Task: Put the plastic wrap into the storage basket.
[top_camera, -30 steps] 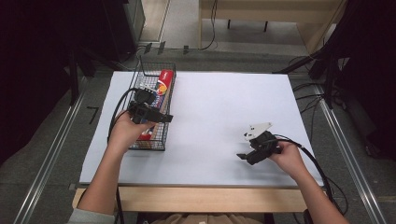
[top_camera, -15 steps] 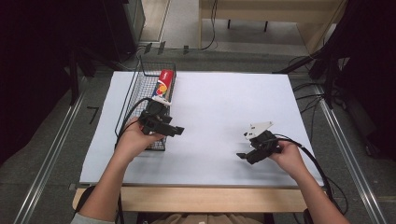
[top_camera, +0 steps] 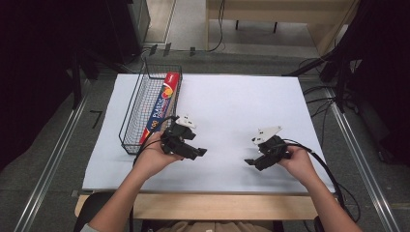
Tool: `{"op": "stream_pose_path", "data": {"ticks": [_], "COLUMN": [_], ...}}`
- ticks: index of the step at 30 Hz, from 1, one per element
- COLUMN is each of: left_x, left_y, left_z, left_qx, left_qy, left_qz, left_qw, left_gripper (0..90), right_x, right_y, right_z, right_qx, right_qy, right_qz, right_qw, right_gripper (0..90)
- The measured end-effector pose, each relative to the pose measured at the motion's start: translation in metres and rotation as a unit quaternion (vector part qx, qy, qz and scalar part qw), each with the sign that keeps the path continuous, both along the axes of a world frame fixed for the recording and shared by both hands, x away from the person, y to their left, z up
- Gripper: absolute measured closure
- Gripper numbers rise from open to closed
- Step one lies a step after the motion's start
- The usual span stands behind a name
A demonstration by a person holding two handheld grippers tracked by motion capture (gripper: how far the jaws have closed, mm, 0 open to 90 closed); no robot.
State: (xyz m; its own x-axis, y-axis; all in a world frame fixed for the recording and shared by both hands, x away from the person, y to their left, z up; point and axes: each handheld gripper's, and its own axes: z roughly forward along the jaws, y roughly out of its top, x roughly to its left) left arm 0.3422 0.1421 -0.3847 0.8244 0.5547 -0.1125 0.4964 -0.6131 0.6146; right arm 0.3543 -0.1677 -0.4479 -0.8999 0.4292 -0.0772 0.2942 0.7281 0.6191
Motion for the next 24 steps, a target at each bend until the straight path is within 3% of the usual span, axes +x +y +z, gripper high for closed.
{"op": "stream_pose_path", "data": {"ticks": [7,19,24], "left_x": [-0.005,-0.008,-0.009], "left_y": [-0.009,-0.013,-0.016], "left_z": [-0.01,-0.02,-0.024], "left_qx": [0.01,0.003,0.016], "left_qy": [0.0,0.001,0.0], "left_qz": [-0.014,-0.026,-0.033], "left_qw": [0.9999,0.9996,0.9993], "left_gripper": [28.0,28.2,28.1], "right_x": [0.0,0.0,0.0], "right_y": [0.001,0.003,0.003], "right_z": [-0.001,-0.002,-0.002], "right_qx": [-0.002,-0.004,-0.004], "right_qy": [0.001,0.005,0.006], "right_qz": [0.004,0.011,0.012], "right_qw": [1.0,0.9999,0.9999], "right_gripper": [19.6,19.7,19.7]}}
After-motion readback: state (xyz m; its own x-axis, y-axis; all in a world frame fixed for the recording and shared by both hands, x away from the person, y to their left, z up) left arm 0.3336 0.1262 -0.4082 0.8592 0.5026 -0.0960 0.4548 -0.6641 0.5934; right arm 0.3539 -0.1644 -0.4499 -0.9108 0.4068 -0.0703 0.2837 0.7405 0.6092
